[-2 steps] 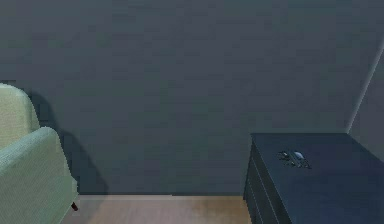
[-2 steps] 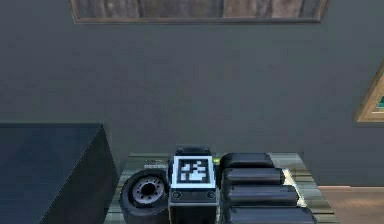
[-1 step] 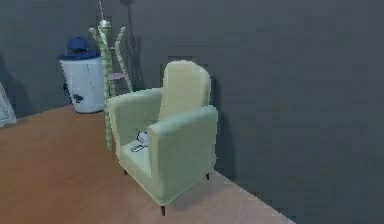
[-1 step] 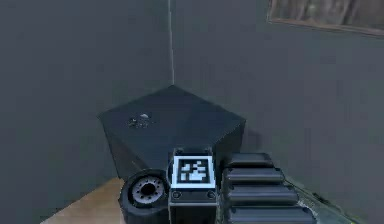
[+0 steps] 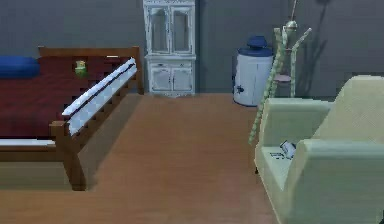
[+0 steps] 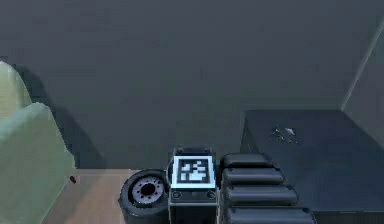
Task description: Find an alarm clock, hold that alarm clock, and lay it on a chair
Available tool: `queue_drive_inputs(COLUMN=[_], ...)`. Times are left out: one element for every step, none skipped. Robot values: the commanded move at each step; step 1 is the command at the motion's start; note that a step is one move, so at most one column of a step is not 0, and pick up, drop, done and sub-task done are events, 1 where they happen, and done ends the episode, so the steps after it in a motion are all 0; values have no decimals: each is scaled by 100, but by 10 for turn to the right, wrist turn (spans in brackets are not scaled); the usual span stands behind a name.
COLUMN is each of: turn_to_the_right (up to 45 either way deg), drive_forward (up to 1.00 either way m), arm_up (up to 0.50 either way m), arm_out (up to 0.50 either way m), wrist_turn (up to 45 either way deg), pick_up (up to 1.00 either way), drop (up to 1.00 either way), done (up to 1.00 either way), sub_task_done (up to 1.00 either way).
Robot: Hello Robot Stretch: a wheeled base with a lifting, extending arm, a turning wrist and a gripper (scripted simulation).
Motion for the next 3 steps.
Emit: queue_drive_inputs(turn_to_the_right=[-450, -360, 0], drive_forward=[0, 0, 100], arm_up=[0, 0, 0], arm_out=[0, 0, 0], wrist_turn=[0, 0, 0], pick_up=[0, 0, 0], drop=[0, 0, 0], done=[0, 0, 0], sub_task_done=[0, 0, 0])
